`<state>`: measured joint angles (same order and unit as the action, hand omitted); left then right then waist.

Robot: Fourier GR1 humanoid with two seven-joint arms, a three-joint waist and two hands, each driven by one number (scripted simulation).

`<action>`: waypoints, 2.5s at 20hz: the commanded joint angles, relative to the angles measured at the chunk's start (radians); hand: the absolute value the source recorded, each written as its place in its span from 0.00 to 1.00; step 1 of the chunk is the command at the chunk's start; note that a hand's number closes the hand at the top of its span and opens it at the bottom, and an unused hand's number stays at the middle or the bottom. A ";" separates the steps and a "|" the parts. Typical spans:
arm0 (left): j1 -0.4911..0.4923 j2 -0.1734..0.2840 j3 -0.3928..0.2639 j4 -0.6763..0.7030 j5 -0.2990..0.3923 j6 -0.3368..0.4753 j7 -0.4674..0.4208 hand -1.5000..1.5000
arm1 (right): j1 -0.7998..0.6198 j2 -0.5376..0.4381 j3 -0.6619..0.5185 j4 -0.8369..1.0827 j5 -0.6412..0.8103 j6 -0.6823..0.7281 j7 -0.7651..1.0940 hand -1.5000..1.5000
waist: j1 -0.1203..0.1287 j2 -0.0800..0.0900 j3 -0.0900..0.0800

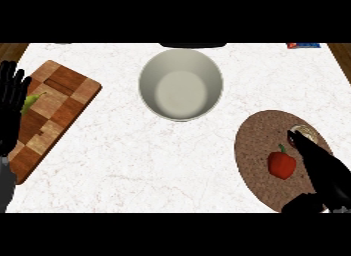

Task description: Pick the bell pepper from the placemat and place it in the bowl

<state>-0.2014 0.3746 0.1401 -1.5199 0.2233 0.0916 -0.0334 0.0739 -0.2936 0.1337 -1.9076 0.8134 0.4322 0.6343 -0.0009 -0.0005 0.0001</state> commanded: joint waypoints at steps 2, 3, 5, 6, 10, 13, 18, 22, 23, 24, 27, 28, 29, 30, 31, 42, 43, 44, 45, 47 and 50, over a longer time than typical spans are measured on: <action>-0.070 -0.011 0.029 0.100 -0.019 -0.021 -0.037 0.50 | -0.057 0.005 -0.032 0.189 0.028 -0.078 -0.134 0.00 | -0.001 0.002 0.000; -0.046 -0.016 0.026 0.028 -0.019 -0.021 0.017 0.50 | -0.077 0.003 -0.047 0.149 0.028 -0.007 -0.073 0.00 | 0.001 0.001 0.000; -0.011 -0.004 0.055 0.009 -0.014 -0.045 0.000 0.50 | -0.011 0.003 -0.052 0.162 0.042 -0.055 -0.124 0.00 | 0.000 0.000 0.000; -0.009 -0.007 0.046 -0.029 -0.017 -0.044 0.044 0.50 | -0.062 0.046 -0.026 0.189 0.069 -0.050 -0.069 0.00 | 0.002 0.000 0.000; -0.030 -0.056 0.038 0.038 -0.064 -0.033 -0.019 0.50 | -0.048 0.079 0.004 0.198 0.113 -0.074 -0.075 0.00 | -0.001 0.000 0.000; -0.022 -0.030 0.066 -0.030 -0.041 -0.046 0.063 0.50 | -0.074 0.073 -0.016 0.289 0.120 -0.100 -0.127 0.00 | 0.001 0.000 0.000; 0.033 -0.042 0.088 -0.007 -0.038 -0.095 -0.024 0.50 | -0.098 0.056 -0.076 0.392 0.112 -0.122 -0.177 0.00 | 0.003 0.000 0.000; -0.029 -0.038 0.087 0.018 -0.063 -0.073 0.037 0.50 | -0.054 0.110 -0.042 0.380 0.155 -0.168 -0.136 0.00 | -0.001 0.000 0.000; -0.029 -0.057 0.077 0.004 -0.056 -0.066 0.028 0.50 | -0.128 0.104 -0.079 0.509 0.142 -0.185 -0.168 0.00 | 0.003 0.001 0.000; -0.026 -0.068 0.061 -0.048 -0.082 -0.036 0.067 0.50 | -0.132 0.067 -0.092 0.393 0.122 -0.078 -0.126 0.00 | 0.001 0.000 0.000; -0.049 -0.054 0.099 0.067 -0.072 -0.081 -0.026 0.50 | -0.102 0.061 -0.072 0.463 0.168 -0.195 -0.237 1.00 | 0.000 0.001 0.000; -0.068 -0.051 0.095 0.120 -0.068 -0.094 -0.030 0.50 | -0.170 0.062 -0.088 0.481 0.157 -0.202 -0.246 1.00 | 0.001 0.001 0.000; -0.115 -0.028 0.099 0.074 -0.071 -0.075 0.042 0.50 | -0.135 0.052 -0.082 0.458 0.170 -0.211 -0.256 1.00 | -0.001 0.001 0.000; -0.057 -0.066 0.079 0.058 -0.089 -0.061 0.001 0.50 | -0.039 0.068 -0.055 0.412 0.199 -0.287 -0.276 1.00 | -0.002 0.000 0.000; -0.046 -0.083 0.057 0.054 -0.118 -0.051 -0.020 0.50 | -0.065 0.050 -0.059 0.351 0.184 -0.208 -0.253 1.00 | -0.002 0.000 0.000; -0.004 -0.078 0.090 -0.011 -0.077 -0.063 0.028 0.50 | 0.206 0.008 -0.209 0.302 0.183 -0.290 -0.198 1.00 | -0.028 -0.005 -0.001; 0.035 -0.080 0.106 -0.025 -0.065 -0.068 0.016 0.50 | 0.271 -0.022 -0.220 0.172 0.158 -0.228 -0.184 1.00 | -0.029 -0.008 -0.002; 0.001 -0.059 0.093 -0.068 -0.077 -0.059 0.074 0.50 | 0.283 -0.004 -0.206 0.175 0.195 -0.266 -0.176 1.00 | -0.015 -0.005 0.000; 0.023 -0.079 0.089 -0.047 -0.091 -0.058 0.021 0.50 | 0.342 0.015 -0.192 0.053 0.185 -0.232 -0.140 1.00 | -0.020 -0.005 -0.001; -0.060 -0.052 0.102 -0.006 -0.083 -0.056 0.072 0.50 | 0.356 -0.016 -0.237 0.046 0.178 -0.241 -0.183 1.00 | -0.012 -0.001 0.000; 0.004 -0.050 0.122 -0.049 -0.062 -0.078 0.058 0.50 | 0.477 -0.018 -0.247 -0.151 0.186 -0.216 -0.162 1.00 | -0.011 -0.003 -0.001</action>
<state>-0.2225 0.3186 0.2478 -1.5304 0.1515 0.0174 0.0124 0.4355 -0.2956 -0.0831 -1.8888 0.9974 0.1840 0.4499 -0.0162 -0.0046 -0.0025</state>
